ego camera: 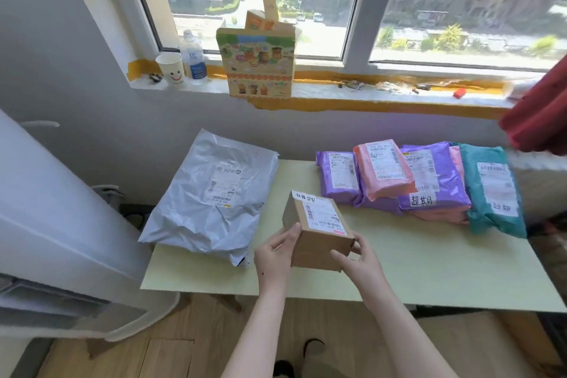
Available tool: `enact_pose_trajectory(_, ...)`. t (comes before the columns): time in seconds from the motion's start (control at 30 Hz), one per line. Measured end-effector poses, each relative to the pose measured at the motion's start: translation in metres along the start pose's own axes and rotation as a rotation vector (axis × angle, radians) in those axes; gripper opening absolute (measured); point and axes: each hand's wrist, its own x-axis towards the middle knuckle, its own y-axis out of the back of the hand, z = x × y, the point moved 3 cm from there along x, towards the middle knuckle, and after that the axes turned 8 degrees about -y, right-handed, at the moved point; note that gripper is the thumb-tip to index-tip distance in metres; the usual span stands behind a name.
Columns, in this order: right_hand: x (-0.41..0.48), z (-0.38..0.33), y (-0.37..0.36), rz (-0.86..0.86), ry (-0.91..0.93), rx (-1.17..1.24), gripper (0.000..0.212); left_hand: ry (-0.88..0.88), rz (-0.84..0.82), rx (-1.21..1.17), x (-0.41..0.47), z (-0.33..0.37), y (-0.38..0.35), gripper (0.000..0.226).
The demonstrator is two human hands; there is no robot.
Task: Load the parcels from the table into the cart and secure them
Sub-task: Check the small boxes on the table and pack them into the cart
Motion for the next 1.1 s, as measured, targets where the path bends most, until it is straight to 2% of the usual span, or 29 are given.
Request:
enact_pose_trajectory(0.13,-0.020,-0.005,0.022,0.058,0.064,0.111,0.053,0.022,0.009,-0.014,0.004,0.001,-0.019,0.041)
enact_pose_trajectory(0.23,-0.035,-0.007,0.037,0.092,0.088,0.197,0.053,0.037,-0.092,-0.006,0.004,0.003,-0.037,0.039)
enact_pose_trajectory(0.3,-0.045,-0.010,0.048,0.130,0.093,0.261,0.054,0.048,-0.185,-0.009,0.003,0.007,-0.050,0.051)
enact_pose_trajectory(0.37,-0.051,-0.009,0.062,0.154,0.054,0.339,0.059,0.074,-0.272,-0.019,0.002,0.009,-0.063,0.075)
enact_pose_trajectory(0.43,-0.058,-0.008,0.076,0.165,0.030,0.426,0.049,0.101,-0.354,-0.050,-0.002,0.013,-0.078,0.092)
enact_pose_trajectory(0.5,-0.062,-0.006,0.091,0.184,0.038,0.494,0.032,0.112,-0.430,-0.091,-0.010,0.019,-0.094,0.099)
enact_pose_trajectory(0.57,-0.068,-0.003,0.108,0.217,0.047,0.548,0.024,0.121,-0.490,-0.106,-0.018,0.023,-0.110,0.098)
enact_pose_trajectory(0.77,-0.089,0.007,0.166,0.279,0.092,0.657,0.022,0.183,-0.609,-0.141,-0.050,0.026,-0.161,0.080)
enact_pose_trajectory(0.93,-0.110,0.027,0.224,0.308,0.131,0.714,0.043,0.194,-0.708,-0.156,-0.085,0.019,-0.207,0.075)
enact_pose_trajectory(1.1,-0.138,0.049,0.288,0.341,0.194,0.742,0.047,0.183,-0.824,-0.091,-0.133,0.006,-0.257,0.078)
